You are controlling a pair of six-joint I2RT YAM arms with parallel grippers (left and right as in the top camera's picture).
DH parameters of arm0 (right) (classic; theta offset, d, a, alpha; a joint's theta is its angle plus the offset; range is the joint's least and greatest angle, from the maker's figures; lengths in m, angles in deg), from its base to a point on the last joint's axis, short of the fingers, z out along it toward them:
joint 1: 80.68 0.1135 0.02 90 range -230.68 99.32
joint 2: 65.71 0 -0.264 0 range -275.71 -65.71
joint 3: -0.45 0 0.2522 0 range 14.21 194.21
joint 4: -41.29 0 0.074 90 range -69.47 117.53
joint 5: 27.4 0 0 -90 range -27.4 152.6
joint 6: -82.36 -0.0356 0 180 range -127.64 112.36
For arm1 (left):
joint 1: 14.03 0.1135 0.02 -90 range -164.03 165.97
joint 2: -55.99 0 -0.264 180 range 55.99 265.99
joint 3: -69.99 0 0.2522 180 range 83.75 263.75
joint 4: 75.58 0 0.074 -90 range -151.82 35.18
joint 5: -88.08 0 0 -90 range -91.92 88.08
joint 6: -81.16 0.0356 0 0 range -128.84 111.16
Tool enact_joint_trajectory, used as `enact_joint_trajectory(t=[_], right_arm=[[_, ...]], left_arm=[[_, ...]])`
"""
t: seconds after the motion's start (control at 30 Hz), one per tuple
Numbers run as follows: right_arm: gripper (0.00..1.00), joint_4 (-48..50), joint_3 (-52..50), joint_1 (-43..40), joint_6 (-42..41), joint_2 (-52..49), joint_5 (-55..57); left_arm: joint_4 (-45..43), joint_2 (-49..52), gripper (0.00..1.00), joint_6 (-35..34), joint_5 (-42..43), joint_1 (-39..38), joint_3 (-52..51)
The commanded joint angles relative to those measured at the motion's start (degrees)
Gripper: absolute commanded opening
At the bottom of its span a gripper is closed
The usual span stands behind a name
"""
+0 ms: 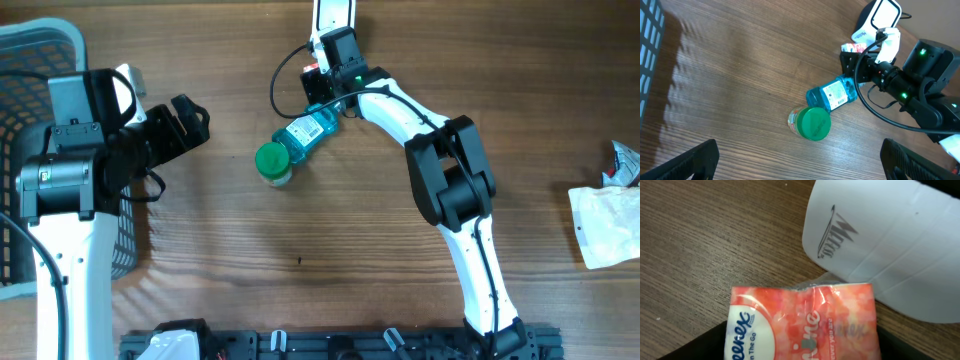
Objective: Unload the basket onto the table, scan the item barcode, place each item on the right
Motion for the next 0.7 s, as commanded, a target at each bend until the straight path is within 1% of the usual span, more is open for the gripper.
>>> enact_joint_trajectory(t=[0.0, 0.13, 0.2, 0.33, 0.43, 0.67], right_arm=[[0.81, 1.01, 0.92, 0.20, -0.52, -1.64, 0.57], [0.76, 2.23, 0.92, 0.20, -1.84, -1.64, 1.20], [0.75, 2.64, 1.11, 0.20, -2.97, -1.60, 1.99], [0.65, 1.29, 3.32, 0.20, -3.02, -1.38, 2.03], [0.65, 0.26, 4.85, 0.20, -2.93, -0.44, 2.03], [0.65, -0.04, 4.87, 0.17, -2.84, 2.64, 2.08]], left_arm=[[0.02, -0.20, 1.00, 0.76, -0.26, 0.42, 0.83], [0.02, -0.20, 1.00, 0.74, -0.28, 0.42, 0.83], [0.02, -0.20, 1.00, 0.76, -0.28, 0.42, 0.83], [0.02, -0.20, 1.00, 0.76, -0.28, 0.42, 0.85], [0.02, -0.20, 1.00, 0.76, -0.28, 0.42, 0.83], [0.02, -0.20, 1.00, 0.76, -0.28, 0.42, 0.83]])
